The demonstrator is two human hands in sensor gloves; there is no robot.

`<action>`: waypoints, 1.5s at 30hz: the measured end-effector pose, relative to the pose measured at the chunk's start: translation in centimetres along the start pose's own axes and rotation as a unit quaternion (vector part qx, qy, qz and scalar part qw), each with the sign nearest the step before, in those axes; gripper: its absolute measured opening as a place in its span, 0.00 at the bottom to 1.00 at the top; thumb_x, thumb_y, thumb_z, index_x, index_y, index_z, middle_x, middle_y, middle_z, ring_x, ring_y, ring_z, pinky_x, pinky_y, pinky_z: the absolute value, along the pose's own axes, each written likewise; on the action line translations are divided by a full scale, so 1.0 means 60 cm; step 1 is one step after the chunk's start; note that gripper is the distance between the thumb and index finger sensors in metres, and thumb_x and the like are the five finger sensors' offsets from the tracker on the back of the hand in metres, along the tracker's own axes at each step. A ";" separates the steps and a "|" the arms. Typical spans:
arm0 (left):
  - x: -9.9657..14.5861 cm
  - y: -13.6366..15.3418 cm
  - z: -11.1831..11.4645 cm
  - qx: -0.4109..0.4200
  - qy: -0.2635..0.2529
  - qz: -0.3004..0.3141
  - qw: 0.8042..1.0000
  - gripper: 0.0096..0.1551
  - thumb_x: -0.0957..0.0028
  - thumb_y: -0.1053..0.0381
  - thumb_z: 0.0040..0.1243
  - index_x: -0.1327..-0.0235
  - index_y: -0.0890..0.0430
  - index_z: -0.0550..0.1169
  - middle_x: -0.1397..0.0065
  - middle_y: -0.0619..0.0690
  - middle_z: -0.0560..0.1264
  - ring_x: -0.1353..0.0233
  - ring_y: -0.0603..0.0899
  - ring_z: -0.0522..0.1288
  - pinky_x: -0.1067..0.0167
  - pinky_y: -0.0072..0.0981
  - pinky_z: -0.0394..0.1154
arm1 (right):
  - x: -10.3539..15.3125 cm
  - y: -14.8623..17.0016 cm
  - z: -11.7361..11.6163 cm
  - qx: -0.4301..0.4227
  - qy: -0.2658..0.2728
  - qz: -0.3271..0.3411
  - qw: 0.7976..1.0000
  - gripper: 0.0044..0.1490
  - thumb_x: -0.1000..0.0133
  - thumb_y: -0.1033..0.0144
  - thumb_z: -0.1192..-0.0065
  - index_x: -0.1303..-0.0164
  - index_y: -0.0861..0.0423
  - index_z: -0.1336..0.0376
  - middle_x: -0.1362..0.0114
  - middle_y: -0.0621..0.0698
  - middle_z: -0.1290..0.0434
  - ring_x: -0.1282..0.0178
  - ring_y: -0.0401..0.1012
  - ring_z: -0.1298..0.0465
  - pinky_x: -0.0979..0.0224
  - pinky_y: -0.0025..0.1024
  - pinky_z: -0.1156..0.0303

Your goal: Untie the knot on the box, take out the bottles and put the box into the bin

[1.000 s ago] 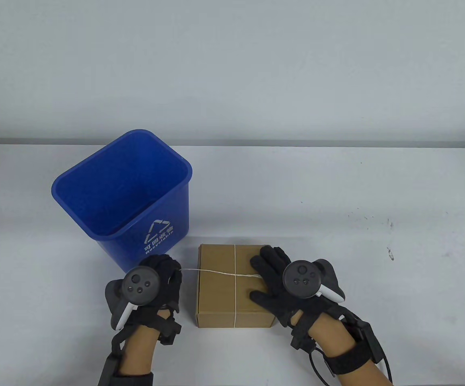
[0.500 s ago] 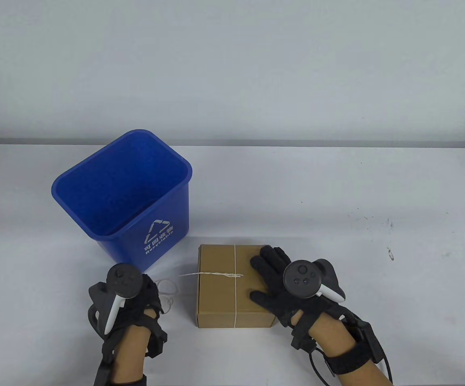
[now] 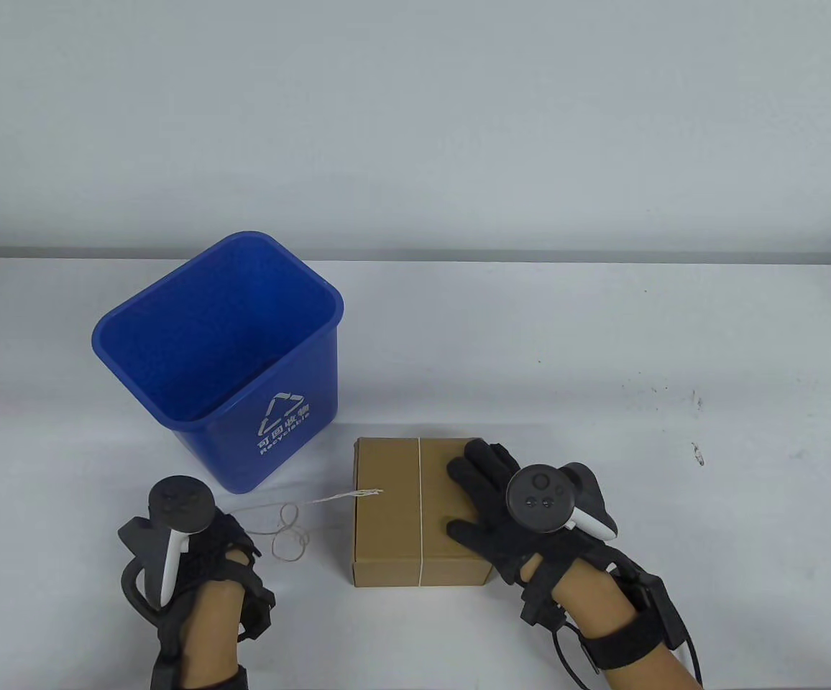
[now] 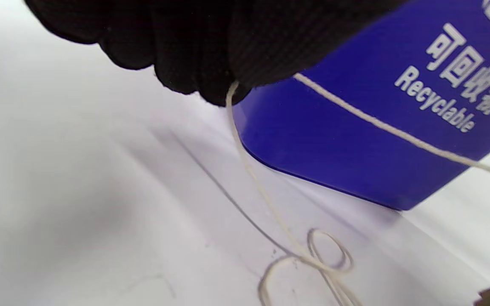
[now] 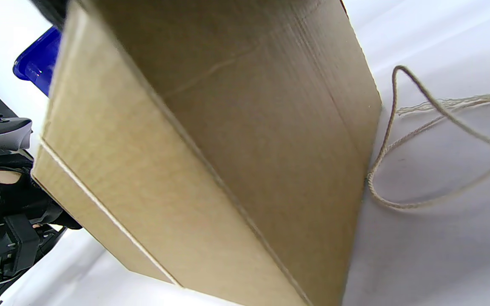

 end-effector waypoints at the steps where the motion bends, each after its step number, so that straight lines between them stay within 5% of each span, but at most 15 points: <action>1: -0.001 0.003 -0.001 0.005 0.001 -0.003 1.000 0.23 0.47 0.56 0.59 0.44 0.68 0.77 0.28 0.63 0.67 0.26 0.77 0.61 0.34 0.71 0.61 | 0.000 0.000 -0.001 -0.002 -0.002 -0.001 1.000 0.51 0.43 0.42 0.51 0.19 0.54 0.64 0.17 0.55 0.74 0.21 0.73 0.62 0.28 0.73 0.57; 9: 0.006 -0.012 -0.012 0.044 -0.025 0.047 0.998 0.34 0.46 0.53 0.60 0.30 0.66 0.68 0.22 0.64 0.56 0.25 0.78 0.58 0.33 0.70 0.59 | 0.001 0.002 0.000 -0.004 -0.005 -0.002 1.000 0.51 0.43 0.42 0.51 0.19 0.53 0.64 0.17 0.55 0.74 0.21 0.73 0.61 0.28 0.73 0.56; 16: 0.046 -0.072 -0.004 0.051 -0.002 0.162 0.985 0.29 0.47 0.50 0.64 0.39 0.66 0.79 0.26 0.64 0.68 0.28 0.78 0.65 0.35 0.70 0.63 | 0.000 0.003 0.000 -0.004 -0.005 -0.002 1.000 0.51 0.43 0.42 0.51 0.19 0.53 0.64 0.17 0.55 0.74 0.21 0.73 0.61 0.28 0.73 0.56; 22: 0.117 -0.160 0.018 0.090 0.042 0.367 0.925 0.33 0.46 0.42 0.62 0.38 0.63 0.80 0.25 0.60 0.71 0.28 0.76 0.68 0.35 0.69 0.66 | 0.000 0.003 0.001 -0.004 -0.005 -0.003 1.000 0.51 0.43 0.42 0.51 0.19 0.53 0.64 0.17 0.55 0.74 0.21 0.73 0.61 0.28 0.73 0.56; 27: 0.166 -0.209 0.063 0.024 0.077 0.481 0.873 0.53 0.50 0.32 0.61 0.15 0.53 0.59 0.14 0.59 0.51 0.17 0.76 0.48 0.26 0.76 0.51 | 0.000 0.001 0.002 0.001 -0.005 -0.002 1.000 0.51 0.43 0.43 0.51 0.19 0.54 0.64 0.17 0.55 0.74 0.21 0.73 0.61 0.28 0.73 0.56; 31: 0.178 -0.222 0.104 -0.034 0.115 0.495 0.860 0.62 0.53 0.27 0.62 0.14 0.46 0.47 0.13 0.56 0.37 0.16 0.78 0.37 0.26 0.80 0.44 | 0.004 -0.014 0.007 0.034 0.010 0.002 0.999 0.49 0.43 0.45 0.49 0.19 0.54 0.61 0.16 0.58 0.71 0.21 0.73 0.63 0.29 0.74 0.57; 36: 0.172 -0.223 0.131 -0.121 0.105 0.478 0.864 0.61 0.53 0.25 0.61 0.15 0.42 0.44 0.14 0.56 0.34 0.16 0.79 0.38 0.26 0.79 0.46 | 0.026 -0.048 0.016 0.097 0.012 -0.030 0.995 0.48 0.43 0.45 0.49 0.18 0.48 0.63 0.16 0.58 0.71 0.23 0.76 0.66 0.30 0.77 0.57; 42: 0.167 -0.219 0.139 -0.121 0.125 0.460 0.871 0.62 0.52 0.27 0.63 0.17 0.39 0.41 0.16 0.59 0.29 0.16 0.80 0.39 0.26 0.79 0.45 | 0.028 -0.093 -0.036 0.209 -0.032 -0.035 0.977 0.57 0.46 0.32 0.46 0.18 0.44 0.68 0.17 0.58 0.75 0.27 0.83 0.62 0.35 0.82 0.51; 45: 0.161 -0.217 0.147 -0.138 0.124 0.442 0.877 0.65 0.53 0.30 0.68 0.20 0.35 0.38 0.17 0.68 0.33 0.17 0.82 0.47 0.26 0.80 0.47 | 0.020 -0.083 -0.064 0.211 -0.037 -0.061 0.975 0.61 0.48 0.31 0.44 0.21 0.42 0.72 0.19 0.59 0.79 0.29 0.85 0.59 0.38 0.83 0.46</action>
Point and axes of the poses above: the tracker on the back of each hand, its own y axis roughly to the little-finger side, its own x axis roughly from the fingertips to the wrist, z = x × y, the point moved 5 cm from there along -x, roughly from the wrist to the fingertips
